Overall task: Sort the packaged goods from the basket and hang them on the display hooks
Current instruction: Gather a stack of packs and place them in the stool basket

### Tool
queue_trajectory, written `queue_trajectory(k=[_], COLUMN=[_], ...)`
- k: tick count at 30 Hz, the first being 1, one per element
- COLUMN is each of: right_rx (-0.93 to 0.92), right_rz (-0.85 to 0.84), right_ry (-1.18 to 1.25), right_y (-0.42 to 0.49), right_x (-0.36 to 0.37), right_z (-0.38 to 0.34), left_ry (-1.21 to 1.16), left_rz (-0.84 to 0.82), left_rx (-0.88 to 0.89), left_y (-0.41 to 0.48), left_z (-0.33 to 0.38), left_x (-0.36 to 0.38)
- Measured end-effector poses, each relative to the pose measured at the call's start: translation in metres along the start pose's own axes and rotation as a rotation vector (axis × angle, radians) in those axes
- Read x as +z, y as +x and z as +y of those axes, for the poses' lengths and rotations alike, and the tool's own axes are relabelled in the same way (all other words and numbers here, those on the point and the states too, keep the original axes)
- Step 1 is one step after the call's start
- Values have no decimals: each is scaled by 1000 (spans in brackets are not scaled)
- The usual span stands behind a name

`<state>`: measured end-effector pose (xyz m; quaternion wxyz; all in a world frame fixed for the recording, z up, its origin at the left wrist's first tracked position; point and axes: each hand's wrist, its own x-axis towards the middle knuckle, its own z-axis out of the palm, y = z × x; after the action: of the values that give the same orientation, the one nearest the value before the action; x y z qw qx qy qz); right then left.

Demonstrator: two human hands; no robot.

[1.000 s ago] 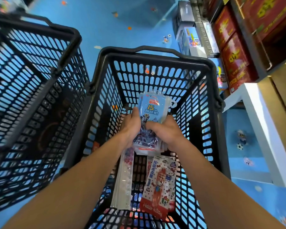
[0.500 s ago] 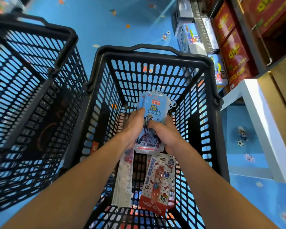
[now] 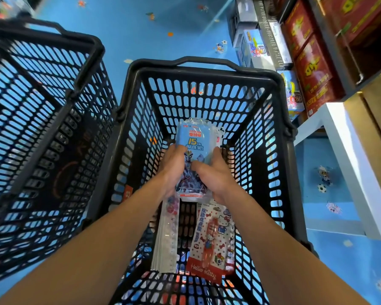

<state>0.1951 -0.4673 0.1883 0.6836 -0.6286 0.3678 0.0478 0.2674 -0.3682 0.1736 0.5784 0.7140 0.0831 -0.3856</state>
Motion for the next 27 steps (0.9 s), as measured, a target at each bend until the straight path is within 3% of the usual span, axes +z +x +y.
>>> queue_trajectory(k=[14, 27], right_rx=[20, -50], right_rz=[49, 81], right_ry=[179, 30], right_y=[-9, -40], right_x=[-13, -14], right_z=[1, -17], left_ry=[39, 203], left_rz=[-1, 64], left_rx=[12, 76], left_y=[-9, -51], left_z=[6, 26], left_x=[1, -6])
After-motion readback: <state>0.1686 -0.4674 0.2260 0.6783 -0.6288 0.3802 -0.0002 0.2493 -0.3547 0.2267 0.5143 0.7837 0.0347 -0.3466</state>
